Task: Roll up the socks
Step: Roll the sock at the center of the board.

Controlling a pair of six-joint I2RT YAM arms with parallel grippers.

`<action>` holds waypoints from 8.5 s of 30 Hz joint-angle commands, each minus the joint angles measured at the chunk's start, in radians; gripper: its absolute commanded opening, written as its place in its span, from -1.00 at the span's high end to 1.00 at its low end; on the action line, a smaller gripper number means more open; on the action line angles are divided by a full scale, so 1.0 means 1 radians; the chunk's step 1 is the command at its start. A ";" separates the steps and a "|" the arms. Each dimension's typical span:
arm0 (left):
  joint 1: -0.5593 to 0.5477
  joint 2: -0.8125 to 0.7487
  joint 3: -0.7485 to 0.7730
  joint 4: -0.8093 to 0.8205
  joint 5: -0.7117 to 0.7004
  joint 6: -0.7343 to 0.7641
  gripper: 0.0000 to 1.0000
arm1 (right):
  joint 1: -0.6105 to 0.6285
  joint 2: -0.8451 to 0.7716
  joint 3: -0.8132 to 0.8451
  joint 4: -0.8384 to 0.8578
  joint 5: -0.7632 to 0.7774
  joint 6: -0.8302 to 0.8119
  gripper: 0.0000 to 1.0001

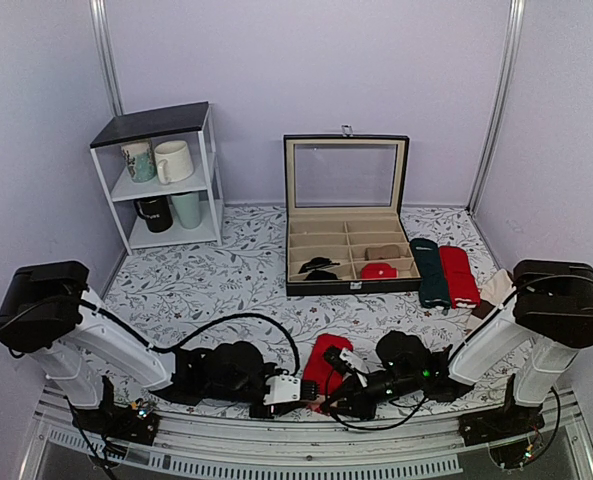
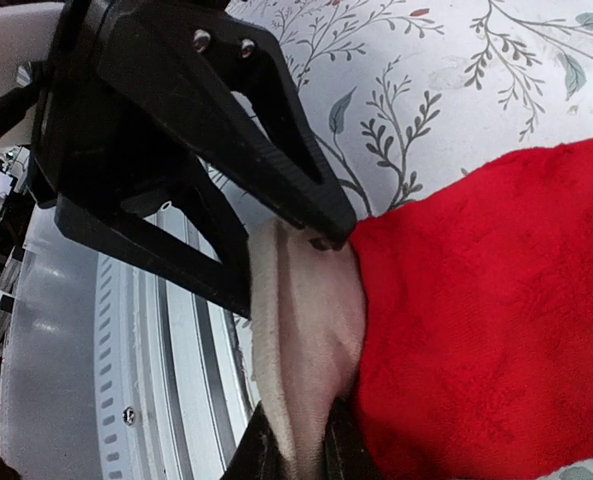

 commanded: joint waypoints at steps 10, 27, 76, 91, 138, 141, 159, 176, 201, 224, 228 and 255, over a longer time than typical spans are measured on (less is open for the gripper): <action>-0.035 0.056 0.041 -0.041 0.013 0.005 0.81 | 0.001 0.086 -0.032 -0.187 -0.077 0.015 0.81; 0.052 0.163 0.146 -0.364 0.291 -0.270 1.00 | 0.057 -0.412 -0.089 -0.349 0.394 -0.170 0.08; 0.082 -0.275 -0.076 -0.040 0.152 -0.028 -0.58 | 0.134 -0.016 0.009 -0.418 0.240 -0.001 0.87; 0.025 -0.054 0.018 -0.066 0.146 0.022 -0.47 | 0.058 0.101 0.044 -0.415 0.081 0.033 0.87; 0.154 0.156 0.034 -0.131 0.336 -0.396 1.00 | 0.075 -0.193 -0.139 0.161 0.315 -0.552 -0.12; 0.155 0.153 0.028 -0.132 0.338 -0.400 1.00 | 0.077 -0.144 -0.110 0.167 0.256 -0.561 -0.12; 0.159 0.154 0.019 -0.131 0.346 -0.409 1.00 | 0.077 -0.033 -0.034 0.093 0.215 -0.491 0.50; 0.049 -0.245 -0.096 -0.019 0.014 -0.220 0.43 | -0.014 0.055 -0.023 -0.115 0.017 -0.126 0.87; 0.027 -0.015 -0.023 0.027 -0.002 -0.014 0.32 | -0.160 0.236 0.112 -0.353 -0.264 -0.010 0.87; 0.065 0.096 0.075 -0.233 0.141 -0.264 1.00 | -0.167 -0.158 0.019 -0.250 0.001 -0.180 0.14; 0.097 0.135 0.105 -0.293 0.211 -0.309 1.00 | -0.148 -0.299 -0.071 -0.105 0.124 -0.321 0.05; 0.185 0.207 0.121 -0.346 0.380 -0.379 1.00 | 0.077 -0.182 -0.089 -0.003 0.319 -0.620 0.01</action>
